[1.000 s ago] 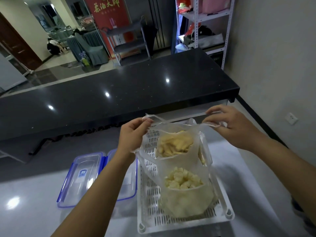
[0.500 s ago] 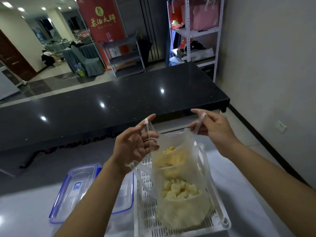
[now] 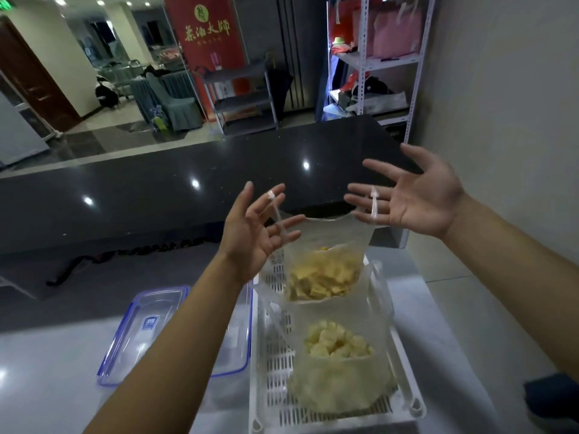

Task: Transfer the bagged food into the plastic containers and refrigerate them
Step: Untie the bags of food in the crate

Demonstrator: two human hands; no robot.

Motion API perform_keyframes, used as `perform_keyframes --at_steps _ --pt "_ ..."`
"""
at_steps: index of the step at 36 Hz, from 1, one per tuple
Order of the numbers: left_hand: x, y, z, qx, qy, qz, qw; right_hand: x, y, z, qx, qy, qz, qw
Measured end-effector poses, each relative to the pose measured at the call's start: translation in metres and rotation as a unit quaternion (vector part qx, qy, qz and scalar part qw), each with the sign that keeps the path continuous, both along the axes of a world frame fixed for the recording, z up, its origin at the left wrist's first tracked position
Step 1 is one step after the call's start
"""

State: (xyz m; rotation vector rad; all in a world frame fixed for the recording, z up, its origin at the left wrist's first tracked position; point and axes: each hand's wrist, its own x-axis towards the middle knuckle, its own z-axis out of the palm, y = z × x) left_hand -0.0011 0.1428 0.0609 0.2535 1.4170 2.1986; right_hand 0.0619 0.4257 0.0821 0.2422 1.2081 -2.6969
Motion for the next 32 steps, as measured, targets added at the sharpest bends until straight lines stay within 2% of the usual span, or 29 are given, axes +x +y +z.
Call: perform_keyframes --at_steps 2,6,12,16,18,20,22,24,26,28,32 --pt "-0.004 -0.001 -0.005 -0.015 -0.030 0.007 0.999 -0.001 0.001 -0.006 0.009 -0.031 -0.002 0.999" --pt "-0.012 -0.004 -0.007 0.001 -0.025 0.012 1.000 0.000 0.008 -0.011 -0.012 -0.024 -0.011 1.000" --pt "-0.008 -0.002 -0.007 -0.031 -0.029 0.023 0.999 0.002 0.007 -0.012 0.022 -0.033 -0.021 0.999" --pt "-0.010 -0.006 -0.005 -0.135 0.021 0.045 0.990 0.007 0.012 -0.007 0.101 -0.048 -0.020 0.993" --pt "-0.008 -0.012 0.000 -0.209 0.061 0.036 0.975 0.013 0.012 0.000 0.178 -0.040 -0.029 0.983" --pt "-0.002 -0.021 0.010 -0.283 0.106 0.028 0.953 0.021 0.007 0.011 0.287 -0.021 -0.049 0.957" --pt "0.007 -0.031 0.021 -0.349 0.185 0.035 0.918 0.033 -0.004 0.022 0.392 0.022 -0.070 0.917" --pt "0.018 -0.041 0.030 -0.407 0.294 0.044 0.864 0.046 -0.023 0.035 0.474 0.091 -0.073 0.873" --pt "0.028 -0.052 0.033 -0.461 0.360 0.051 0.809 0.060 -0.046 0.045 0.532 0.161 -0.060 0.829" --pt "0.038 -0.065 0.033 -0.513 0.380 0.059 0.768 0.070 -0.071 0.048 0.580 0.207 -0.046 0.786" --pt "0.061 -0.091 0.025 -0.597 0.360 0.095 0.711 0.080 -0.117 0.042 0.693 0.278 -0.045 0.664"
